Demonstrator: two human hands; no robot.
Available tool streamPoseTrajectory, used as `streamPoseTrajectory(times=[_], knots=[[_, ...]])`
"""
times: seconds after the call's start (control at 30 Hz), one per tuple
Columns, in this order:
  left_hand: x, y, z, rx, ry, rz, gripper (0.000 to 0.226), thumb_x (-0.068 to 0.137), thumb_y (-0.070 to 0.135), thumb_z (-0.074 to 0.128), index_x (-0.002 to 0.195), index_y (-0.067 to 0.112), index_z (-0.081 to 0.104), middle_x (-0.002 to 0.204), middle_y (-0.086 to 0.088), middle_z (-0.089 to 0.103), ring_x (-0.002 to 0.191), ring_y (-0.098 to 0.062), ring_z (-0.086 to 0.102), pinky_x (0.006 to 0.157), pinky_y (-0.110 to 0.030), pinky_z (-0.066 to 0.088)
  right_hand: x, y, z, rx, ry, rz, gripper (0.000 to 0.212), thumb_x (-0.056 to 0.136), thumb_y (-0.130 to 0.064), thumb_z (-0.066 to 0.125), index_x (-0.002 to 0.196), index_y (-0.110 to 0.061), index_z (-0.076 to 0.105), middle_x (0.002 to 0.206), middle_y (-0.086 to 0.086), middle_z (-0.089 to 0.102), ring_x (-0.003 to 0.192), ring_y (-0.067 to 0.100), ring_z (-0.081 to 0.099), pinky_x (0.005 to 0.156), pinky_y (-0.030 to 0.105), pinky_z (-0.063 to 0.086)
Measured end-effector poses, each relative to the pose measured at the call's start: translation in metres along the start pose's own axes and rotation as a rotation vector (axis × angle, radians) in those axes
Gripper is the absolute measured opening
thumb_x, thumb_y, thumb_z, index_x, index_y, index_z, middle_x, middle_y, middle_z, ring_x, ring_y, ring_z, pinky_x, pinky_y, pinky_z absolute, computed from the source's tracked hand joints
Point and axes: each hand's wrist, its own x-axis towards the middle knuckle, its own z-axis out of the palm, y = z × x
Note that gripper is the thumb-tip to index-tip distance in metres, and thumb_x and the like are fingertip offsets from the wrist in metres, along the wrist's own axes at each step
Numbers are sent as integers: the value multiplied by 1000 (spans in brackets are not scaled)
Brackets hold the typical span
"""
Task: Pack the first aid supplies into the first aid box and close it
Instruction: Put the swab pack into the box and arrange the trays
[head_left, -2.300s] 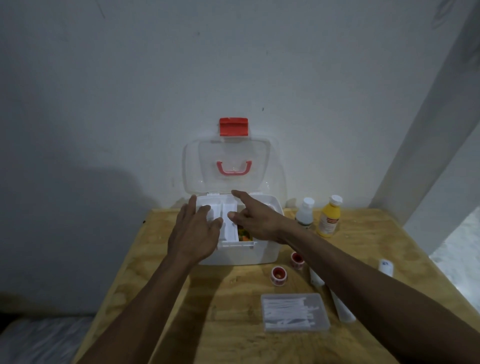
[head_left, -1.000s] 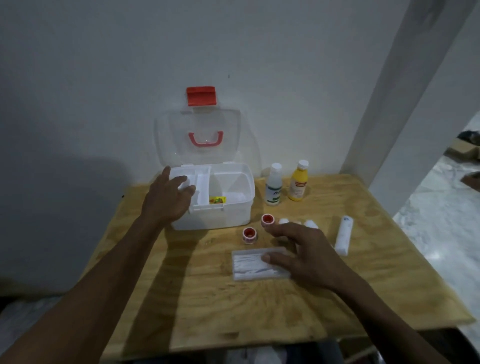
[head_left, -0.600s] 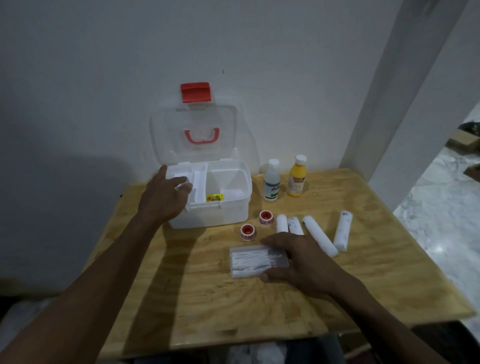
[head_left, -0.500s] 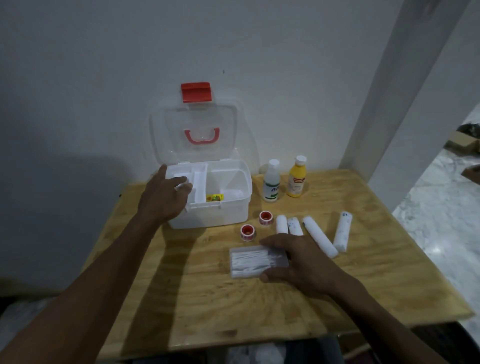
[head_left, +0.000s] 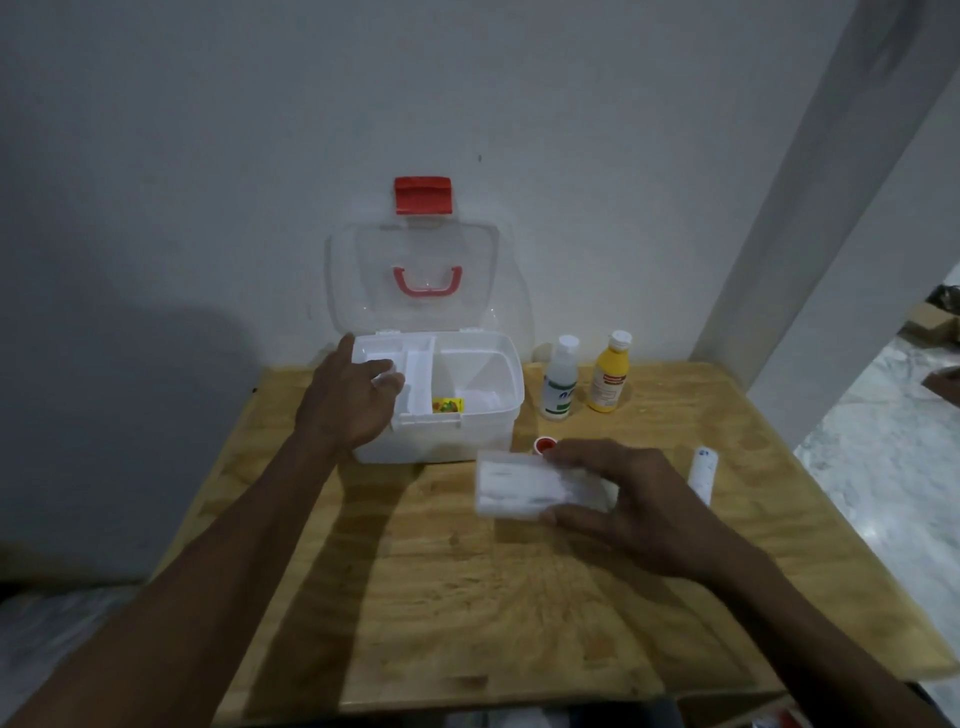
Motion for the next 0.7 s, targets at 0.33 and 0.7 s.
streamPoseTrajectory(times=[0.33,0.7], knots=[[-9,10,-9,37,-8,42,35,101,25,41,122,10,65,147,-13,43,141,-34,28,114,-44,26,127,-14,-45,-266,45,-27,62,78,-45,76,129,-11,61,131,7,63,115,21,59,95,30,46],[-11,12,-13,48,-12,60,38,102,27,37,129,12,60,153,-15,34,147,-31,16,118,-40,14,182,-10,0,-492,-125,-39,52,79,-39,77,118,-7,67,116,13,68,106,29,59,89,45,50]])
